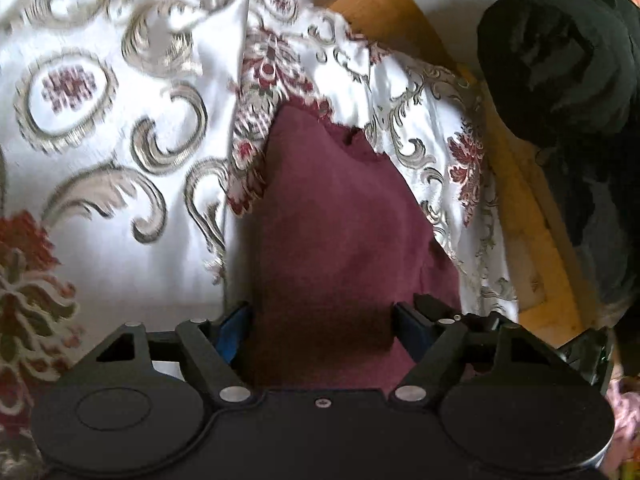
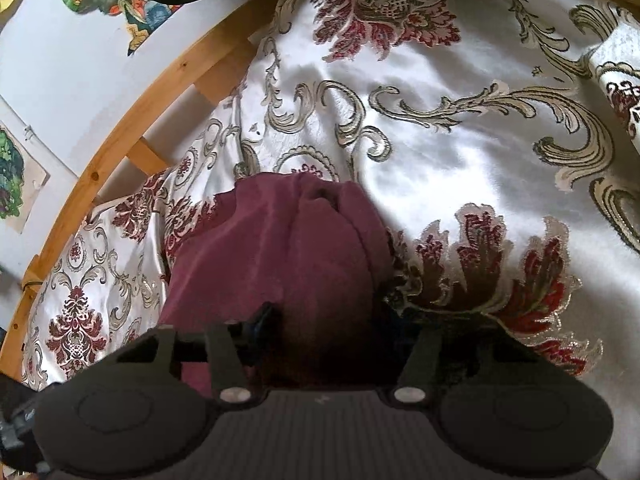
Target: Fold small clothes
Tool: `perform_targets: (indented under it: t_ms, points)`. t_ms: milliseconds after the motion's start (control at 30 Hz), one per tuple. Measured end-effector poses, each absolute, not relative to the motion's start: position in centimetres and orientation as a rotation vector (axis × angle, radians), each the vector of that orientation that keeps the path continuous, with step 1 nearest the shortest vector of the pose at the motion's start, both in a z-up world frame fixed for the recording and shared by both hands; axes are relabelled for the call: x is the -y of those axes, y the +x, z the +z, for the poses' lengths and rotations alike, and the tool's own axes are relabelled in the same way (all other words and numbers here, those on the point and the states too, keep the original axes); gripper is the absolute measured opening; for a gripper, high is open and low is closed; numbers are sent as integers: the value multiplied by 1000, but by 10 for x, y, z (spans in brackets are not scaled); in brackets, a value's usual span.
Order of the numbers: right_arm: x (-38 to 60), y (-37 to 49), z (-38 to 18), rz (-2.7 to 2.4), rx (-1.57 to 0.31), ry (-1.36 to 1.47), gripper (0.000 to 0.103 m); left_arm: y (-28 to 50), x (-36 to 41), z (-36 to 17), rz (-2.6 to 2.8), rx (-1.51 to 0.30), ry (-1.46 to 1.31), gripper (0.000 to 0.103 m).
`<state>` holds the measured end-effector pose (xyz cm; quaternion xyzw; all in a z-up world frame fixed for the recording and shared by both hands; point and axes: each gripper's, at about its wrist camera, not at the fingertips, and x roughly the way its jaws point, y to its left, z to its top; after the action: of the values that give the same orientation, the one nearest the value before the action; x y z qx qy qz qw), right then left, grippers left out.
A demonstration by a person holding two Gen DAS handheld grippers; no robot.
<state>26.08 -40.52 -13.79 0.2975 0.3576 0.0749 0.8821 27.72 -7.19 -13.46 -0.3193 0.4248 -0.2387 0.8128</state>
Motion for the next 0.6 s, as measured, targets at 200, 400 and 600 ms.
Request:
perform_targets:
  t_ms: [200, 400, 600]
  points:
    - [389, 253, -120, 173, -690, 511, 27, 276, 76, -130, -518, -866, -640, 44]
    - [343, 227, -80, 226, -510, 233, 22, 256, 84, -96, -519, -692, -466, 36]
    - [302, 215, -59, 295, -305, 89, 22, 233, 63, -65, -437, -460, -393, 35]
